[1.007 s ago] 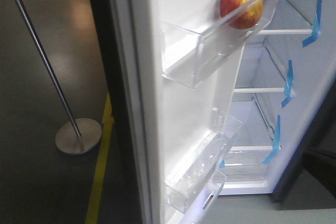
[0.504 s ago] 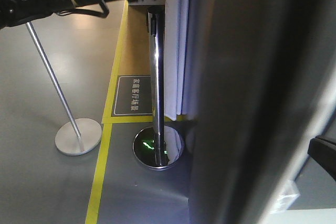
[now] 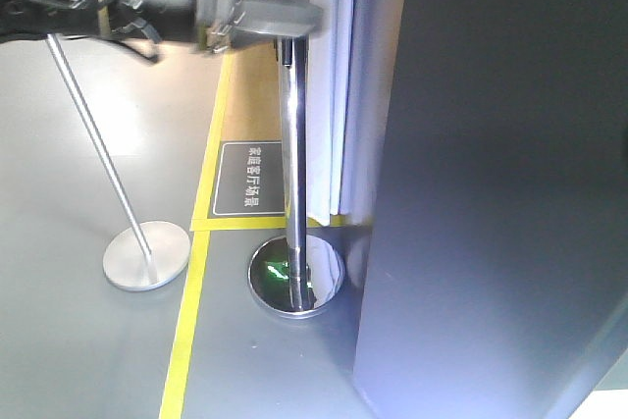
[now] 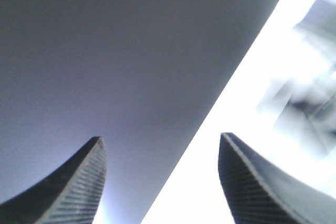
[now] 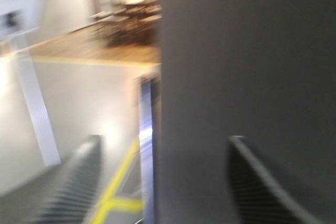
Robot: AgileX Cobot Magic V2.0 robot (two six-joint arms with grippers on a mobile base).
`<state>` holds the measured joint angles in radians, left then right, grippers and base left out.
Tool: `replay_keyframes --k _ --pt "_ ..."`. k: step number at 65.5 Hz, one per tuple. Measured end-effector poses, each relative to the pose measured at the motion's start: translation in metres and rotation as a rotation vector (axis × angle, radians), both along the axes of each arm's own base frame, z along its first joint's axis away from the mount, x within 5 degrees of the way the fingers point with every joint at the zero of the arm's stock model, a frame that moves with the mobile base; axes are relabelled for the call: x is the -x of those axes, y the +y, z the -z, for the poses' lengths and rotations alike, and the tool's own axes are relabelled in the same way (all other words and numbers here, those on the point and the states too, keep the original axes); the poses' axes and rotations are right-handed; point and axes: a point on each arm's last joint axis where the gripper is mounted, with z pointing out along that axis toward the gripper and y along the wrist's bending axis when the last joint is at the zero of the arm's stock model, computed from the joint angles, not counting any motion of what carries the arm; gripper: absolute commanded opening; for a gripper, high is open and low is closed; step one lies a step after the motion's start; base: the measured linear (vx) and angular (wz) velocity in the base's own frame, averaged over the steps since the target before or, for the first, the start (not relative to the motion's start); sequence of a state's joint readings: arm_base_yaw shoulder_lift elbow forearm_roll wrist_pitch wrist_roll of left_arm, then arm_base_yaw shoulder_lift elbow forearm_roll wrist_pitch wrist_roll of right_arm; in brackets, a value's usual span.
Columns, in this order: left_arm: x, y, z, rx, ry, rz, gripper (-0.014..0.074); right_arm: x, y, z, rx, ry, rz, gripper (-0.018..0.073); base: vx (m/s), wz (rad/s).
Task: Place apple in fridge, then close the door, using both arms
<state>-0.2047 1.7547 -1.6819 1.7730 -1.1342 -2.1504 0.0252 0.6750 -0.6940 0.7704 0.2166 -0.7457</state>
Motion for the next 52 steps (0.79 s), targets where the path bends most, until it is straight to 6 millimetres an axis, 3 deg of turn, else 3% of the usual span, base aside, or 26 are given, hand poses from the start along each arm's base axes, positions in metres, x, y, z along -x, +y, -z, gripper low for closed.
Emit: replay_keyframes --k 16,26,36,52 --pt "-0.011 0.023 0.0 0.001 -0.005 -0.087 0.0449 -0.082 -0.013 -0.018 0.065 -0.036 0.167 0.0592 0.0 0.0" --pt "-0.015 0.034 0.0 0.001 -0.006 -0.122 0.0449 -0.135 -0.019 -0.012 0.083 -0.031 0.249 0.0591 0.0 0.0" --pt "-0.017 0.038 0.0 0.001 -0.006 -0.132 0.0449 -0.175 -0.023 -0.006 0.115 -0.036 0.302 0.0588 0.0 0.0" --pt "-0.017 0.038 0.0 0.002 -0.007 -0.137 0.0449 -0.22 -0.026 0.004 0.157 -0.017 0.341 0.0587 0.0 0.0"
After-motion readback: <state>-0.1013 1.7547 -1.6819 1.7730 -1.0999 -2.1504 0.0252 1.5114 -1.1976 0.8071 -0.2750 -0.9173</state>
